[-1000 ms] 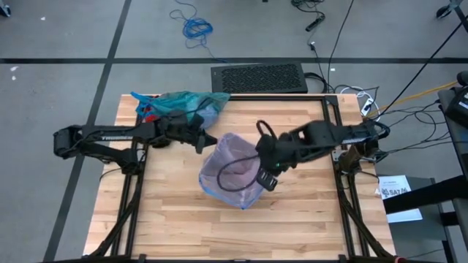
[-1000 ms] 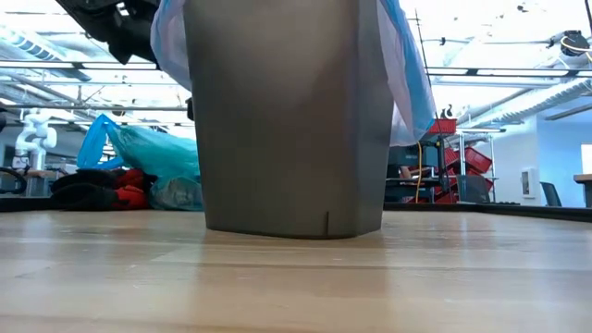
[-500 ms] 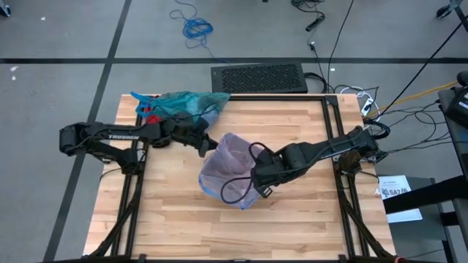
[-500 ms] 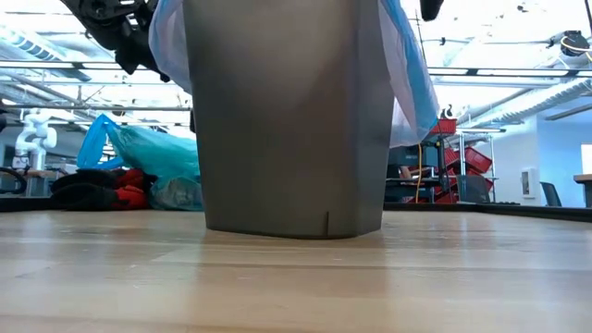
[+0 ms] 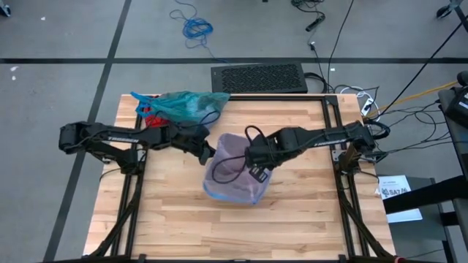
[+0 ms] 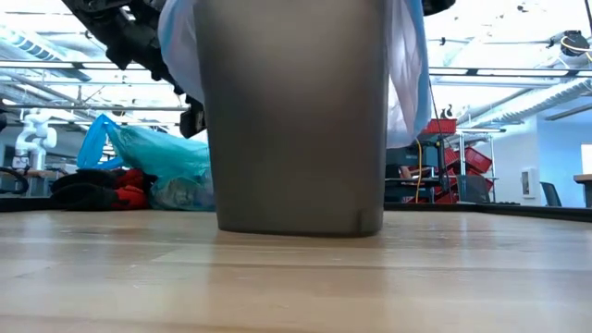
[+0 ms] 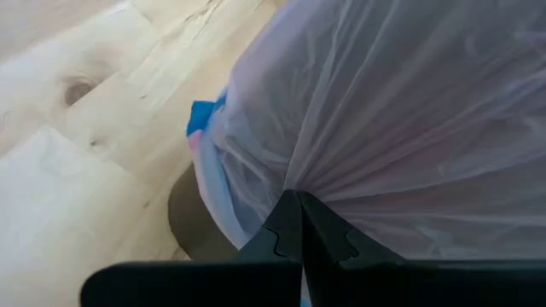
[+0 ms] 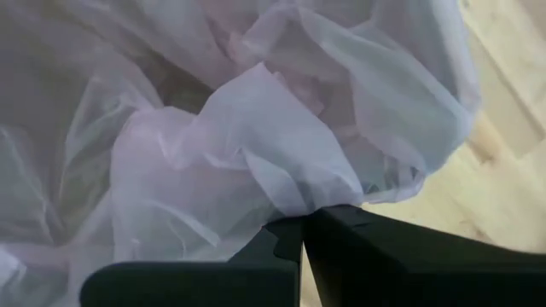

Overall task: Place trash/remove bag and relplace
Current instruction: Insert the new pink trash bag into the black trash bin, then return to Home Position

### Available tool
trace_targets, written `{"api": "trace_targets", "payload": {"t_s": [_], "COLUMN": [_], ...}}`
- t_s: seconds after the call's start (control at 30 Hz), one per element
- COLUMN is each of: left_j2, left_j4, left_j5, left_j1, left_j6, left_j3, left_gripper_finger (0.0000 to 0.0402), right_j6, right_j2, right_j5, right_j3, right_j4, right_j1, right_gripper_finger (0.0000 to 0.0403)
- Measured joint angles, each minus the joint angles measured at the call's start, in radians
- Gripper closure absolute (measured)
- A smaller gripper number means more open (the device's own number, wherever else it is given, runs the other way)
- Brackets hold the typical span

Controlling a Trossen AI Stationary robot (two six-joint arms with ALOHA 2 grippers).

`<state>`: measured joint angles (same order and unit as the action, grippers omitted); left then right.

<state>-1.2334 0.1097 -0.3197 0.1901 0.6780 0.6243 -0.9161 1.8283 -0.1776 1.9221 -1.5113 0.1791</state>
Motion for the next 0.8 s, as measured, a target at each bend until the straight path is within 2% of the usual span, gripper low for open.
{"api": "trace_targets", "payload": {"t_s": [0.23,0.5,0.8], "left_j2": [0.087,0.227,0.295], "left_j4": [-0.066,-0.16,-0.297], "left_j5": [0.08,0.161,0.172], "left_j1": [-0.012,-0.012,-0.023], "left_j6": [0.021,0.023,0.024], "left_j3": [-0.001,0.0,0.0], "left_gripper_finger": [0.0402,0.0402,0.0402], "right_j6": [0.103,0.201,0.27], "right_j2": [-0.001,-0.022,-0.087], "right_j5": [-0.008,-0.021,-0.04], "right_j3": [0.0,0.0,-0.023], "right_j4": [0.001,-0.033,-0.056], "right_j1": [-0.055,-0.062,-0.075], "right_gripper_finger": [0.0403,0.0403,0.0403]}}
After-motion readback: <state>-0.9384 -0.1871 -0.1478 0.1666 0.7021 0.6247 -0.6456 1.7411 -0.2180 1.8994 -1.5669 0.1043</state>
